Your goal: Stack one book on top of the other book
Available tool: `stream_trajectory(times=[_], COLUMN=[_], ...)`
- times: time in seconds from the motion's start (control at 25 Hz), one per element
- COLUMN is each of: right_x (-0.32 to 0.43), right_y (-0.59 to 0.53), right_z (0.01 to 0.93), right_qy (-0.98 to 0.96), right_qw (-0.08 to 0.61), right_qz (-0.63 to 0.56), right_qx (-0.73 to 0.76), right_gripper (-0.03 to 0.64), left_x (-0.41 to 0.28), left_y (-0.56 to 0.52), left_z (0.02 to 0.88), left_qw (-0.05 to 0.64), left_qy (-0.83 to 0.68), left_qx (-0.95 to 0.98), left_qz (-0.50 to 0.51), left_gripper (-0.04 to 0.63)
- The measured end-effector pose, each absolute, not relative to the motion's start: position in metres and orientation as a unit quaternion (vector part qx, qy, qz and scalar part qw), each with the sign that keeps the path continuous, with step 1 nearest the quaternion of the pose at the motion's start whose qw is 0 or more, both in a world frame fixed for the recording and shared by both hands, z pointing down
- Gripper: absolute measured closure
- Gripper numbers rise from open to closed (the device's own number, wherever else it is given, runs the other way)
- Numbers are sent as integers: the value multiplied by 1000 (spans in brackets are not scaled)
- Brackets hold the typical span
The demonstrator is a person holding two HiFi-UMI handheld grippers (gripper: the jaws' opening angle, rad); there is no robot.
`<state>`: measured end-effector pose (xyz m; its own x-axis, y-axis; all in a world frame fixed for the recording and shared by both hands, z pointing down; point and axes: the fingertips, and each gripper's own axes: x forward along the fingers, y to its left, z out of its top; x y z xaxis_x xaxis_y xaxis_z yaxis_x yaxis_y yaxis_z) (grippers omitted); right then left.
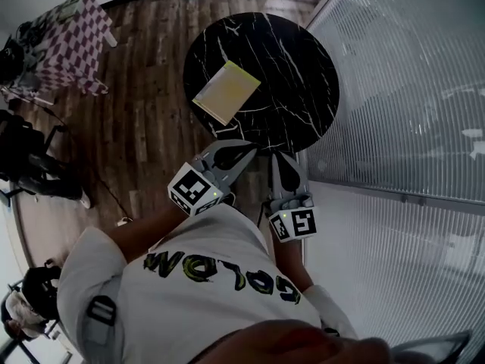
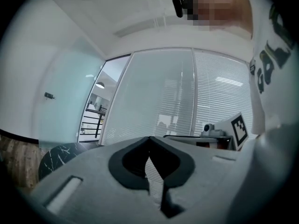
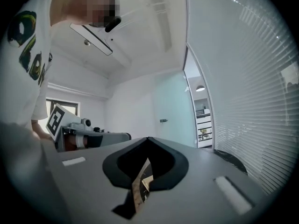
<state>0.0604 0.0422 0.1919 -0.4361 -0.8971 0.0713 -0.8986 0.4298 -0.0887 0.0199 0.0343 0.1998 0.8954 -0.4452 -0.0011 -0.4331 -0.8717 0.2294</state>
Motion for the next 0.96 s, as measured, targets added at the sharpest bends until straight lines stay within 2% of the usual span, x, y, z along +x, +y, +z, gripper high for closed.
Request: stream_trajectory(times=[0.96], right_x=[58], right_y=[52], right_z=[183], right_qy=[-838], right_qw=[-3], right_qz=[48], right_qx=[544], right_gripper=[614], left_x=[22], left_y=[40], left_z=[199], left_qw=[110], left_qy=[-230], left_qx=[967], left_qz=[-18], left_gripper=[592])
